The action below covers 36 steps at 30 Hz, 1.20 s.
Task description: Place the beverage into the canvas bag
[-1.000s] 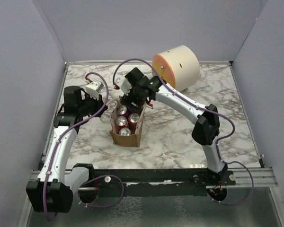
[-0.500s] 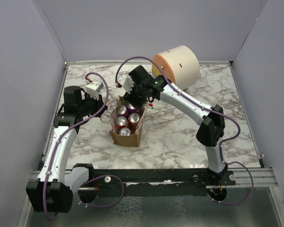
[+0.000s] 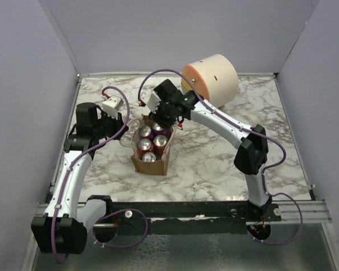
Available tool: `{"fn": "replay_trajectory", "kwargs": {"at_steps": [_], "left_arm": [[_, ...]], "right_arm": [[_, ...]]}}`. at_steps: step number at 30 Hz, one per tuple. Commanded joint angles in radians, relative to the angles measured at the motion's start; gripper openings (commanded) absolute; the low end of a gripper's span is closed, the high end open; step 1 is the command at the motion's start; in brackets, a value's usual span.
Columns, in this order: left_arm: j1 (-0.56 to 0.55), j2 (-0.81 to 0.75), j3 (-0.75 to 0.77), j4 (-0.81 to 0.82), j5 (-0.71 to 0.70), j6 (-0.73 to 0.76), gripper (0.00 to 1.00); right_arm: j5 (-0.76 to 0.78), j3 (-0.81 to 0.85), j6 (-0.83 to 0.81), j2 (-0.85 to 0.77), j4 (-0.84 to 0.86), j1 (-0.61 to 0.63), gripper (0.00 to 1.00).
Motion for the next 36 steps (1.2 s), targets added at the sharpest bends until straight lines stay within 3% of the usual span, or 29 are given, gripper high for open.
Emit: {"fn": "replay_trajectory", "kwargs": {"at_steps": [1, 25, 36], "left_arm": [[0.007, -0.011, -0.006, 0.009, 0.024, -0.006, 0.00], [0.008, -0.020, -0.007, 0.007, 0.027, -0.008, 0.00], [0.008, -0.030, -0.009, 0.009, 0.136, -0.014, 0.00]], "right_arm": [[-0.001, -0.036, -0.017, 0.021, 0.044, -0.007, 0.36], [0.111, -0.091, -0.035, 0.028, 0.050, -0.007, 0.34], [0.189, -0.101, -0.046, -0.017, 0.040, -0.007, 0.34]]}}
